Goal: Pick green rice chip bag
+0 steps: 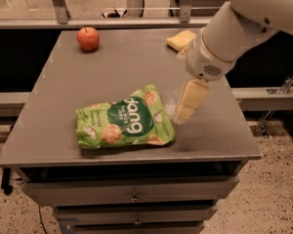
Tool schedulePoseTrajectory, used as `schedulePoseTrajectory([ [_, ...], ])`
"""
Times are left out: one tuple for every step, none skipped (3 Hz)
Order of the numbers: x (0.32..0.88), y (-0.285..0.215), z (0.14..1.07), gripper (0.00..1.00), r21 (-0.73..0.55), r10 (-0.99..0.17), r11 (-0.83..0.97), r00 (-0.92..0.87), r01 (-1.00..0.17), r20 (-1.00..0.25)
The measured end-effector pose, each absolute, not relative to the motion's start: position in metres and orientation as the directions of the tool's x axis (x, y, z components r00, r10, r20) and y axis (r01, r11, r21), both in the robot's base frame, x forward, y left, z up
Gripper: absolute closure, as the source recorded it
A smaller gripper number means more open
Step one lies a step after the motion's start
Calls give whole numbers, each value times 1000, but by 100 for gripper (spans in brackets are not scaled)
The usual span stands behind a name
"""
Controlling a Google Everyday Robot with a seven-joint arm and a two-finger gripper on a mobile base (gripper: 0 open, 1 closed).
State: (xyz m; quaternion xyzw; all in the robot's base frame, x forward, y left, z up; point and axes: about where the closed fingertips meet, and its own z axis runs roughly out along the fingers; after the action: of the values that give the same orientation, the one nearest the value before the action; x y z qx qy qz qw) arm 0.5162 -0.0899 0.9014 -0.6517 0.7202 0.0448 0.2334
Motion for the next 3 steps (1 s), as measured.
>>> schedulePoseTrajectory([
  [519, -50, 874, 0, -195, -894, 107, -9, -975, -448],
  [510, -12, 862, 0, -151, -866, 66, 19, -986, -499],
  [497, 23, 855, 0, -110, -840, 23, 40, -994, -541],
])
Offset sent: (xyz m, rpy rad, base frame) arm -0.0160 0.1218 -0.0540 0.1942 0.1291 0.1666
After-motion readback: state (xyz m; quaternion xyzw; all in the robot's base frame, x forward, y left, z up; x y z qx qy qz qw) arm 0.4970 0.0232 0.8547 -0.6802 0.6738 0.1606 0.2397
